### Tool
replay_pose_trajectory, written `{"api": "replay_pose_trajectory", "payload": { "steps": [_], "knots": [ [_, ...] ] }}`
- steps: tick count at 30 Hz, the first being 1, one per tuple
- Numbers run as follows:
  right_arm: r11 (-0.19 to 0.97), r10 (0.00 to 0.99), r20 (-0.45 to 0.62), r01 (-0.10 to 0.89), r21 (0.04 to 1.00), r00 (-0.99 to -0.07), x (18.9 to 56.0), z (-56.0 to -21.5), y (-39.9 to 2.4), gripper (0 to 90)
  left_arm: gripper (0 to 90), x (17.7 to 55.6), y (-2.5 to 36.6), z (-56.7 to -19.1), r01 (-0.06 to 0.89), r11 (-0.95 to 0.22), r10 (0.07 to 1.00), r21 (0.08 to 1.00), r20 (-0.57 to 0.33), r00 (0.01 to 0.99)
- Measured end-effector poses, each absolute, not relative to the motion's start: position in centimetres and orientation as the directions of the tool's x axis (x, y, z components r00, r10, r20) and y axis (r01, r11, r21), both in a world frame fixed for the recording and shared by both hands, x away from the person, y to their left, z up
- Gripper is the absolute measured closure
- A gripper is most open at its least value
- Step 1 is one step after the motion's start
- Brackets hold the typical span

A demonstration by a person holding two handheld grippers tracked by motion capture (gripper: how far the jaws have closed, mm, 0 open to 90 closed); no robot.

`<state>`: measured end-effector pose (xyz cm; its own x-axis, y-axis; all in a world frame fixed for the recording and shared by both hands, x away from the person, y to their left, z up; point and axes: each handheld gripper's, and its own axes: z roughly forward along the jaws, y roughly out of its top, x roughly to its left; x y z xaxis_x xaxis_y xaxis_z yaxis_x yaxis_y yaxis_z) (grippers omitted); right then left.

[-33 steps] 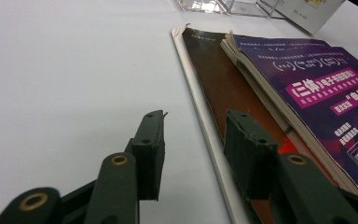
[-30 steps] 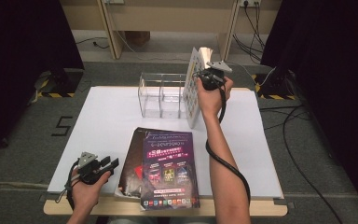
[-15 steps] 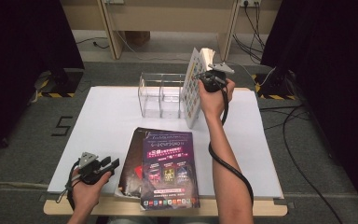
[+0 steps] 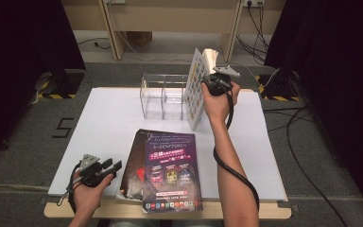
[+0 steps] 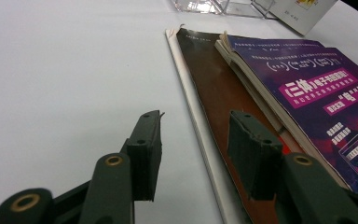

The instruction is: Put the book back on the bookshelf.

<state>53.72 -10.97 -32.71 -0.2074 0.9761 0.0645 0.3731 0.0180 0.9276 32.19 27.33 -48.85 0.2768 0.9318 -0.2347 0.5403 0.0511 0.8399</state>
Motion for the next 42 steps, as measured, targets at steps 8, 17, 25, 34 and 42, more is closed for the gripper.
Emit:
{"api": "replay_pose_trajectory", "payload": {
  "steps": [8, 17, 25, 34, 42],
  "knots": [
    [0.017, 0.973, 0.071, 0.375, 0.927, -0.219, 53.0, -32.7, -11.1, 58.5, 53.4, 32.2, 27.1, -48.9, 0.540, 0.052, 0.929, 0.840, -0.239, 0.283],
    [0.014, 0.970, 0.081, 0.381, 0.925, -0.231, 52.0, -32.7, -11.3, 58.1, 52.8, 32.2, 26.9, -48.8, 0.541, 0.052, 0.925, 0.840, -0.245, 0.292],
    [0.012, 0.965, 0.092, 0.394, 0.919, -0.244, 51.0, -32.8, -11.4, 57.8, 52.4, 32.1, 26.6, -48.6, 0.541, 0.052, 0.919, 0.839, -0.253, 0.304],
    [0.004, 0.960, 0.110, 0.404, 0.915, -0.258, 50.1, -32.7, -11.6, 57.6, 51.5, 32.1, 26.2, -48.4, 0.542, 0.046, 0.911, 0.839, -0.258, 0.322],
    [0.004, 0.956, 0.120, 0.420, 0.908, -0.268, 48.6, -33.2, -11.9, 57.6, 49.6, 32.2, 25.5, -48.4, 0.560, 0.030, 0.893, 0.828, -0.274, 0.357]
  ]
}}
